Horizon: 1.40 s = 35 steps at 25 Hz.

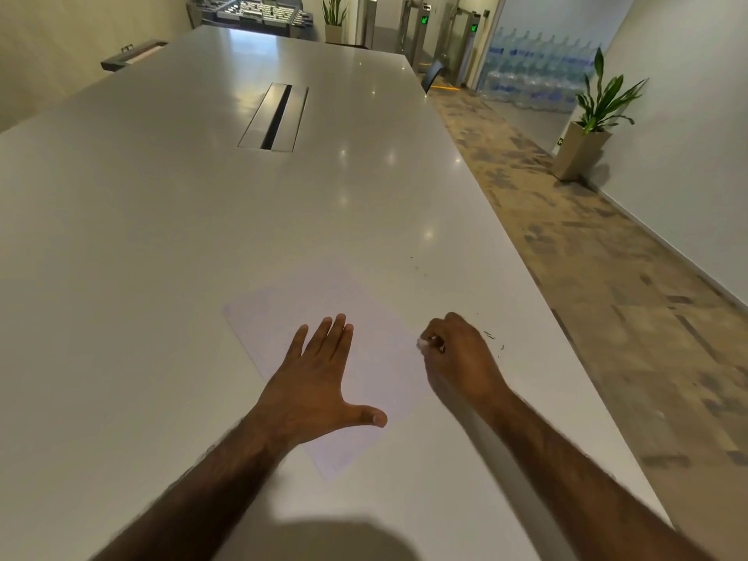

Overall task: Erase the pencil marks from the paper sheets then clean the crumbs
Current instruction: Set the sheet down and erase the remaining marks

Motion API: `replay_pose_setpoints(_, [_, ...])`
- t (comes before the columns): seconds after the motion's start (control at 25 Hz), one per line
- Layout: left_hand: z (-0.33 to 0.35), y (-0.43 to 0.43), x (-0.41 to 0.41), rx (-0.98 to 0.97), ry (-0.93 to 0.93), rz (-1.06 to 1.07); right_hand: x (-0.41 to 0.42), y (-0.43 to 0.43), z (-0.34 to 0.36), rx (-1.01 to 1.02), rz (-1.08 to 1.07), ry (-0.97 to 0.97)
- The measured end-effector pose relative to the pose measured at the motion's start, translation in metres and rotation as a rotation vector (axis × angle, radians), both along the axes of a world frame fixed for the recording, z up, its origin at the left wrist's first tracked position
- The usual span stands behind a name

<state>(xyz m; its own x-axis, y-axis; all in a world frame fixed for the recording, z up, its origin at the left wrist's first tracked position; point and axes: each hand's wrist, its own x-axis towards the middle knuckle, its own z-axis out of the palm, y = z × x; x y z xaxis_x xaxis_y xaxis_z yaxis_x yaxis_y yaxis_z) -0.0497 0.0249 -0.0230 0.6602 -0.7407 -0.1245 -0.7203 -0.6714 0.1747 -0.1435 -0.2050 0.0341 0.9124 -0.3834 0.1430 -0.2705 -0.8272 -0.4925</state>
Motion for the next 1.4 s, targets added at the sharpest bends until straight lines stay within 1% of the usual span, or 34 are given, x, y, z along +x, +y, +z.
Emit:
replay_pose_setpoints(0.08, [0.001, 0.000, 0.000, 0.004, -0.001, 0.001, 0.002, 0.005, -0.001, 0.160, -0.082, -0.118])
replay_pose_setpoints(0.12, [0.001, 0.000, 0.000, 0.005, -0.003, 0.002, 0.002, 0.018, -0.006, 0.187, -0.051, -0.158])
replay_pose_setpoints(0.16, [0.000, 0.000, 0.000, 0.008, -0.005, 0.000, -0.002, 0.036, -0.013, 0.188, 0.029, -0.137])
replay_pose_setpoints(0.24, [0.000, 0.000, 0.000, 0.019, -0.017, -0.006, -0.012, 0.058, -0.026, 0.090, 0.223, -0.012])
replay_pose_setpoints(0.28, [-0.001, 0.000, 0.000, 0.016, -0.018, -0.006, -0.010, 0.054, -0.028, 0.046, 0.254, 0.015])
replay_pose_setpoints(0.32, [-0.001, 0.000, 0.000, 0.003, -0.012, -0.001, -0.004, 0.044, -0.027, 0.041, 0.219, 0.013])
replay_pose_setpoints(0.44, [-0.003, 0.000, 0.001, -0.029, 0.000, 0.008, 0.015, 0.007, -0.013, 0.127, 0.028, 0.034])
replay_pose_setpoints(0.52, [-0.003, 0.000, 0.001, -0.034, -0.003, 0.007, 0.025, -0.014, -0.006, 0.168, -0.047, 0.065])
replay_pose_setpoints(0.56, [-0.004, 0.000, 0.001, -0.034, -0.003, 0.006, 0.029, -0.021, -0.003, 0.215, -0.078, 0.068])
replay_pose_setpoints(0.72, [-0.006, 0.001, 0.001, -0.049, -0.008, 0.006, 0.049, -0.040, 0.015, 0.553, -0.157, -0.008])
replay_pose_setpoints(0.76, [-0.006, 0.001, 0.001, -0.051, -0.008, 0.005, 0.057, -0.042, 0.019, 0.587, -0.178, -0.027])
replay_pose_setpoints(0.88, [-0.006, 0.000, 0.002, -0.051, -0.005, 0.005, 0.090, -0.042, 0.024, 0.551, -0.197, -0.039])
replay_pose_setpoints(1.04, [-0.004, 0.001, 0.002, -0.038, 0.001, -0.003, 0.125, -0.037, 0.020, 0.459, -0.091, 0.107])
replay_pose_setpoints(1.08, [-0.003, 0.001, 0.002, -0.039, -0.001, -0.003, 0.130, -0.037, 0.019, 0.465, -0.088, 0.119])
replay_pose_setpoints(1.12, [-0.003, 0.002, 0.001, -0.041, 0.001, -0.004, 0.132, -0.038, 0.020, 0.529, -0.098, 0.116])
replay_pose_setpoints(1.24, [-0.003, 0.002, 0.000, -0.068, 0.004, -0.001, 0.125, -0.046, 0.029, 0.973, -0.147, 0.095])
replay_pose_setpoints(1.28, [-0.003, 0.002, 0.001, -0.072, 0.002, 0.000, 0.119, -0.049, 0.031, 1.081, -0.166, 0.097])
replay_pose_setpoints(1.32, [-0.004, 0.002, 0.001, -0.069, 0.000, 0.002, 0.113, -0.053, 0.032, 1.137, -0.188, 0.104])
replay_pose_setpoints(1.36, [-0.004, 0.002, 0.001, -0.063, -0.003, 0.003, 0.105, -0.056, 0.033, 1.150, -0.206, 0.110])
replay_pose_setpoints(1.4, [-0.005, 0.002, 0.001, -0.058, -0.007, 0.004, 0.097, -0.059, 0.032, 1.115, -0.216, 0.119])
